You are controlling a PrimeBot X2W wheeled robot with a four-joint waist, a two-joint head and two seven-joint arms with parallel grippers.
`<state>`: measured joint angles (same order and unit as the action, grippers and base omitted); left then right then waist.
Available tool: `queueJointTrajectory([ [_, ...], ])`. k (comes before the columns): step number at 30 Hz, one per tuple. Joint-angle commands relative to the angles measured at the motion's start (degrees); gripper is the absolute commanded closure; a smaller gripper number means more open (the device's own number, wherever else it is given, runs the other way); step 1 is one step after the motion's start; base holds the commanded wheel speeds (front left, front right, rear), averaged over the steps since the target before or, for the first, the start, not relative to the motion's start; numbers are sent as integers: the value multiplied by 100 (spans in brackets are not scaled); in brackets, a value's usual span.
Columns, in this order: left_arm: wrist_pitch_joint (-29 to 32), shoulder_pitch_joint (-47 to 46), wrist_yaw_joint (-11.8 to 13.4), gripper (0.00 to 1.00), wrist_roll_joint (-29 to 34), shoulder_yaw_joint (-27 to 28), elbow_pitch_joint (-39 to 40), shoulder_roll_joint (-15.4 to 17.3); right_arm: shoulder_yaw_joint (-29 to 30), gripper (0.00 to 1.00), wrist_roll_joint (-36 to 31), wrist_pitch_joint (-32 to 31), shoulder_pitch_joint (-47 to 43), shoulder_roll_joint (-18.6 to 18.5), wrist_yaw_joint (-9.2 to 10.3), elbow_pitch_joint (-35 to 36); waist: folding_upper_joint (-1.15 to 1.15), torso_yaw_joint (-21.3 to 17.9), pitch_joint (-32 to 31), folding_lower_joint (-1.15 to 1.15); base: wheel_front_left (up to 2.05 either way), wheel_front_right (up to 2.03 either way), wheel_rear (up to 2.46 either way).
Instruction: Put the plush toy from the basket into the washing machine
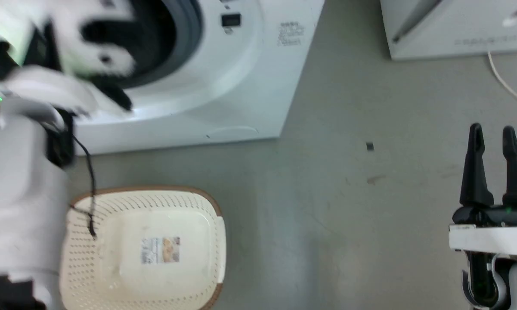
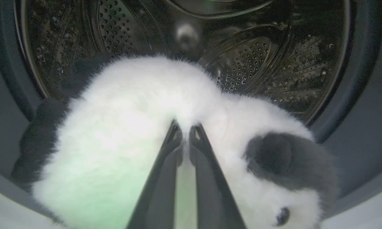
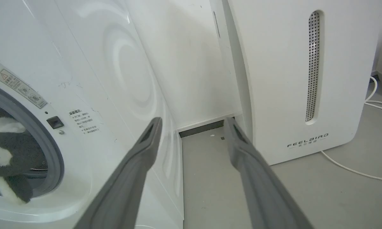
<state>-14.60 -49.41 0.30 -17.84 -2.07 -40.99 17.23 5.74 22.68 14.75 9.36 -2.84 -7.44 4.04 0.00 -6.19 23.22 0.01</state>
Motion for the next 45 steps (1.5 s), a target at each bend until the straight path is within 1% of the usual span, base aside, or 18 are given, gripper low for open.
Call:
queueJointTrajectory([
  [1, -40, -282, -30, 100, -8, 83, -27, 97, -21, 0, 24, 25, 135, -4, -5, 41, 0, -308, 502, -1, 0, 0, 0],
  [5, -40, -1001, -24, 100, 33, 309, -238, 311, -80, 0, 48, 25, 337, -4, -5, 130, 0, -486, 956, -1, 0, 0, 0],
  [9, -40, -1616, -3, 100, -16, 547, -471, 386, -102, 0, 59, 25, 472, -4, -5, 203, 0, -583, 1373, -1, 0, 0, 0],
  [12, -40, -2088, -19, 100, 148, 514, -622, 501, -153, 0, 5, 25, 560, -4, -5, 295, 0, -626, 1654, -1, 0, 0, 0],
  [17, -40, -2761, -70, 100, 308, 461, -843, 498, -132, 0, -114, 25, 693, -4, -5, 422, 0, -581, 2016, -1, 0, 0, 0],
  [20, -40, -2985, -51, 100, 352, 493, -996, 481, -142, 0, -273, 25, 752, -4, -5, 489, 0, -552, 2119, -1, 0, 0, 0],
  [22, -40, -3044, -107, 100, 361, 495, -1131, 452, -138, 0, -378, 25, 776, -4, -5, 529, 0, -531, 2146, -1, 0, 0, 0],
  [23, -40, -3056, -83, 0, 392, 501, -1141, 449, -128, 0, -415, 25, 788, -4, -5, 548, 0, -515, 2158, -1, 0, 0, 0],
  [29, -40, -2780, -119, 0, 542, 503, -1216, 370, -193, 0, -636, 25, 797, -4, -5, 543, 0, -409, 1964, -1, 0, 0, 0],
  [32, -40, -2462, -138, 0, 572, 561, -1140, 274, -197, 0, -710, 25, 739, -4, -5, 491, 0, -344, 1702, -1, 0, 0, 0],
  [34, -40, -2117, -195, 0, 705, 493, -988, 202, -229, 0, -785, 25, 681, -4, -5, 472, 0, -305, 1464, -1, 0, 0, 0],
  [35, -40, -1916, -149, 0, 743, 519, -876, 162, -249, 0, -848, 25, 644, -4, -5, 464, 0, -280, 1332, -1, 0, 0, 0],
  [38, -40, -1243, -110, 0, 741, 668, -559, -51, -264, 0, -947, 25, 494, -4, -5, 409, 0, -193, 916, -1, 0, 0, 0],
  [45, -40, 319, -49, 0, 927, 918, 519, -602, -285, 0, -1158, 25, 100, -4, -5, 252, 0, 39, 3, -1, 0, 0, 0],
])
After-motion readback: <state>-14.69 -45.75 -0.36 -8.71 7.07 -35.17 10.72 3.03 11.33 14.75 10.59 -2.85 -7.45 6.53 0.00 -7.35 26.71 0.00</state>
